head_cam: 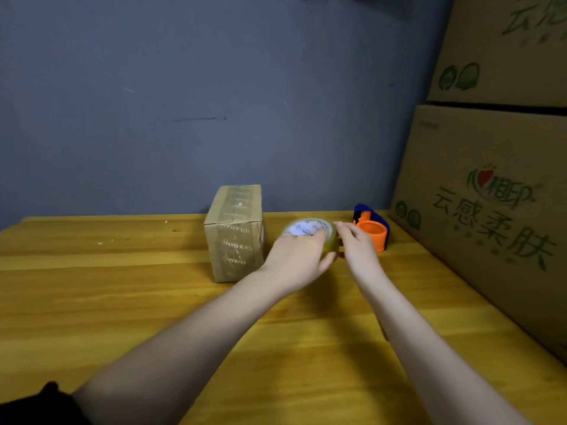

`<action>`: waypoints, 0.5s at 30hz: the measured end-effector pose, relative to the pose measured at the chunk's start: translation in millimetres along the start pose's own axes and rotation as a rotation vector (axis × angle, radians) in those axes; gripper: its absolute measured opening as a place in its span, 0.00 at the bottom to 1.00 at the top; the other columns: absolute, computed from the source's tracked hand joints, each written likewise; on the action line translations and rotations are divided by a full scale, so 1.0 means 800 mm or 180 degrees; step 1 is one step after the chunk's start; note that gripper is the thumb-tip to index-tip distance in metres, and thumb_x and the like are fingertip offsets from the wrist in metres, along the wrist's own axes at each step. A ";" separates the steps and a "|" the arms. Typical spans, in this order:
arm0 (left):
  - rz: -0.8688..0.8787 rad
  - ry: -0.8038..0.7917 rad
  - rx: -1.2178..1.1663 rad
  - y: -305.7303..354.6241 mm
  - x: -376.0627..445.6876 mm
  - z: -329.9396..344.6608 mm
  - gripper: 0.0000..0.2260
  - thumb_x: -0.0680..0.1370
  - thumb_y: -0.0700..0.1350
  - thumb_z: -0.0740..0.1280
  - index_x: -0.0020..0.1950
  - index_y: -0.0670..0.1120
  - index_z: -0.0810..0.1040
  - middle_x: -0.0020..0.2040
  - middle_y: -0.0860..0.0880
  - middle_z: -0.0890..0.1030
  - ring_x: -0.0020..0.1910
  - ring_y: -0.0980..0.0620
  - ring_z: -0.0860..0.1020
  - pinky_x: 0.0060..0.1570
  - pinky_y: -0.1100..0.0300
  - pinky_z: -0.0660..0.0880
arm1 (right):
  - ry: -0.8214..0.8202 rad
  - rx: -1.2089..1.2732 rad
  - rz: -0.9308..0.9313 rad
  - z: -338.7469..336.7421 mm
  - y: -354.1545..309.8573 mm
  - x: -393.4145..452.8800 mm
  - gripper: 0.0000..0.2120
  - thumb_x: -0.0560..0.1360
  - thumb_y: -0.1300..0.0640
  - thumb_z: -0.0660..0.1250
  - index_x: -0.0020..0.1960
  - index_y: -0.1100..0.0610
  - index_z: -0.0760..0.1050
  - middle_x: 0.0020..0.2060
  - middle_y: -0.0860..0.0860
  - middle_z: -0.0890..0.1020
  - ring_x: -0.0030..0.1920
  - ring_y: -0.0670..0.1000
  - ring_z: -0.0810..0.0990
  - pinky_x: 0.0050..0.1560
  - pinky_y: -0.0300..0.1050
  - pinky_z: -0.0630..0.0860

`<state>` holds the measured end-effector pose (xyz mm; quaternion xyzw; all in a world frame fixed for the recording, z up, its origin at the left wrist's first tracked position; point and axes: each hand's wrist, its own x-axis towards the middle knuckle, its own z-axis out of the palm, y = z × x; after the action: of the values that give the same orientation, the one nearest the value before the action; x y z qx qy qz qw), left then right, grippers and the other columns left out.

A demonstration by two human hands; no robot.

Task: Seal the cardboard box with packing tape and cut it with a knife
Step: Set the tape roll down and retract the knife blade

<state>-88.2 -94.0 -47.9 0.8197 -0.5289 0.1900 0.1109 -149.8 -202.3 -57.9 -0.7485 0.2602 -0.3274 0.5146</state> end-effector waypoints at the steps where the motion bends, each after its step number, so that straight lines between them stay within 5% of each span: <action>1: 0.0070 -0.0005 0.0130 0.001 0.009 0.007 0.18 0.80 0.53 0.56 0.64 0.43 0.68 0.54 0.43 0.82 0.53 0.40 0.79 0.52 0.52 0.71 | 0.0022 -0.0011 -0.0007 -0.003 0.000 0.008 0.15 0.80 0.54 0.57 0.60 0.59 0.76 0.55 0.53 0.79 0.58 0.52 0.75 0.65 0.52 0.70; 11: -0.0165 -0.0175 0.0084 0.001 0.087 0.090 0.15 0.77 0.48 0.61 0.62 0.45 0.72 0.60 0.47 0.79 0.62 0.47 0.75 0.64 0.52 0.59 | 0.0056 -0.2319 -0.0105 -0.015 0.044 0.112 0.18 0.77 0.50 0.58 0.63 0.56 0.75 0.61 0.57 0.77 0.61 0.59 0.74 0.60 0.52 0.73; 15: -0.0311 -0.0393 -0.0014 -0.007 0.104 0.117 0.15 0.77 0.47 0.62 0.63 0.45 0.71 0.62 0.47 0.78 0.63 0.47 0.74 0.66 0.52 0.58 | -0.0136 -0.2539 0.0047 -0.004 0.059 0.134 0.16 0.78 0.52 0.58 0.59 0.60 0.76 0.57 0.59 0.81 0.57 0.62 0.77 0.55 0.52 0.74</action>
<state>-34.5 -196.3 -96.7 0.8544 -0.4945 0.1323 0.0890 -85.1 -298.2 -77.8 -0.8944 0.3614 -0.1813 0.1913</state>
